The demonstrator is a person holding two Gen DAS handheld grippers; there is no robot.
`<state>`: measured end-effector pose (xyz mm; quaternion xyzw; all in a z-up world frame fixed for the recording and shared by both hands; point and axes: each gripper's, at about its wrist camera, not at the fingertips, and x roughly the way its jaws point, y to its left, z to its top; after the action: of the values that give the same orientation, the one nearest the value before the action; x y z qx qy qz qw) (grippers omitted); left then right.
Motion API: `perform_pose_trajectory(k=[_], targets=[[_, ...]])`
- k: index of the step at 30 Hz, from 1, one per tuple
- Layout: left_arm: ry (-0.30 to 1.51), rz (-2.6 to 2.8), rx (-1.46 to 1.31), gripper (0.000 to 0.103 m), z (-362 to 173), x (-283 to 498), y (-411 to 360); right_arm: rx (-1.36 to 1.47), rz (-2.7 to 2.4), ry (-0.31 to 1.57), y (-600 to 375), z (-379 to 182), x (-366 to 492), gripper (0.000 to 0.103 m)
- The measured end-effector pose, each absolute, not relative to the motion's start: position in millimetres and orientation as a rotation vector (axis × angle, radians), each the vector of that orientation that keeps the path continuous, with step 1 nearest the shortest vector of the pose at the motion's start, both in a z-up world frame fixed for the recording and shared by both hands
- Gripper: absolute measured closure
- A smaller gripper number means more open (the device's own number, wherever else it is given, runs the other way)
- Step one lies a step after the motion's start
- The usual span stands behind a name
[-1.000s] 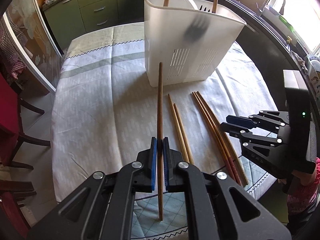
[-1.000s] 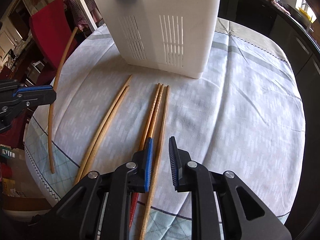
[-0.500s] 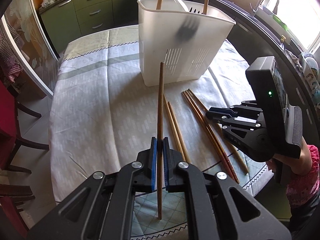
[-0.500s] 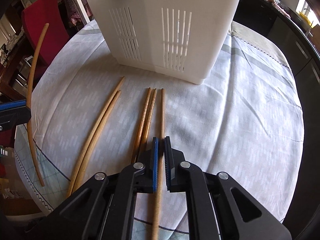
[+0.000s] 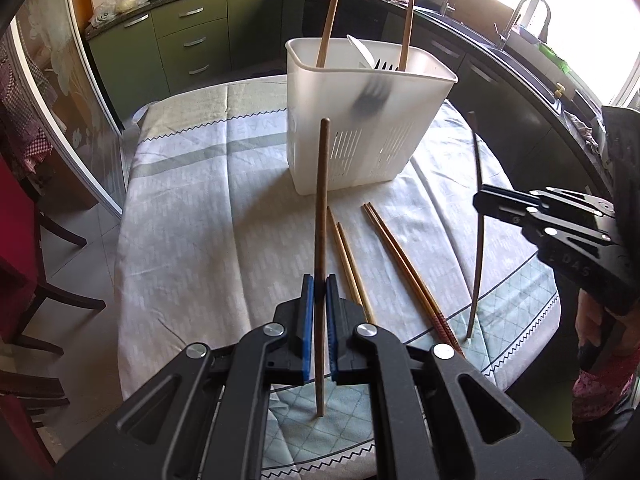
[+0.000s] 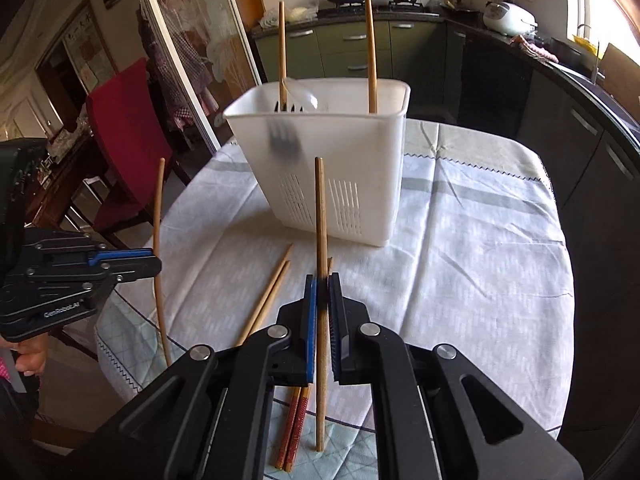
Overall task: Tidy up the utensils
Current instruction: 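Grasp a red-tipped chopstick with the right gripper while the left gripper holds its chopstick upright, then carry both upright chopsticks toward the white basket with both grippers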
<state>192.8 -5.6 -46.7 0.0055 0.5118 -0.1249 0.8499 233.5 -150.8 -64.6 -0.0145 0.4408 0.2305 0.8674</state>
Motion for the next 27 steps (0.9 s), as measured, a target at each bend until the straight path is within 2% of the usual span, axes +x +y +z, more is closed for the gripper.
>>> perform_pose_trajectory(k=[11, 27], targets=[[1.026, -0.268, 0.027, 0.097, -27, 176, -8, -0.037, 0.486, 0.838, -183, -32, 184, 0.096], [1.004, -0.261, 0.045, 0.097, -17, 170, -11, -0.035, 0.500, 0.824, -189, -28, 173, 0.096]])
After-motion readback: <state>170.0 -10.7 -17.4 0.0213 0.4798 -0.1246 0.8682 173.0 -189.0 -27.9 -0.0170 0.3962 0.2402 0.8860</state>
